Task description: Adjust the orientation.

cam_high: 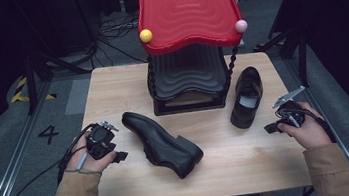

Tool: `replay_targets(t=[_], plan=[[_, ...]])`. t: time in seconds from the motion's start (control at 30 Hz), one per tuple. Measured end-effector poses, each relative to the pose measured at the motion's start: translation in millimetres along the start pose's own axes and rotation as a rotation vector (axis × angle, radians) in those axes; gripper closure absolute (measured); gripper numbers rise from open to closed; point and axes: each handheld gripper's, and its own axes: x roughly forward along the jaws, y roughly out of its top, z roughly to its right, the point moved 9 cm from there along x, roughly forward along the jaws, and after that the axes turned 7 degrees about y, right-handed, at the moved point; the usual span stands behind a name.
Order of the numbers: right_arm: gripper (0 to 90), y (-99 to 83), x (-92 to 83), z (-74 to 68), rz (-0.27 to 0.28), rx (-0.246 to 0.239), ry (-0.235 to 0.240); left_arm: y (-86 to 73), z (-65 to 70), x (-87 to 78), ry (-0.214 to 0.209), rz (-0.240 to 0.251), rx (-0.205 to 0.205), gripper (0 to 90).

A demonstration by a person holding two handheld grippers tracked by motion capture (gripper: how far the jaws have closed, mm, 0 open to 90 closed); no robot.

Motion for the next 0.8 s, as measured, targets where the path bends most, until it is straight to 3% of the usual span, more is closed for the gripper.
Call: replay_targets(t=[0.17,0.4,0.8], plan=[[90.0,15.6,5.4,-20.5,0.009,-0.067,0.038,0.1,1.6,-2.5,0.002,0.004,0.005,42.8],[90.0,34.0,11.8,-37.2,0.011,-0.122,0.073,-4.8,1.8,-5.6,0.009,0.017,-0.005,42.0],[90.0,86.3,30.2,-95.2,0.022,-0.28,0.186,-7.1,2.6,-7.3,0.015,0.025,-0.009,37.8]])
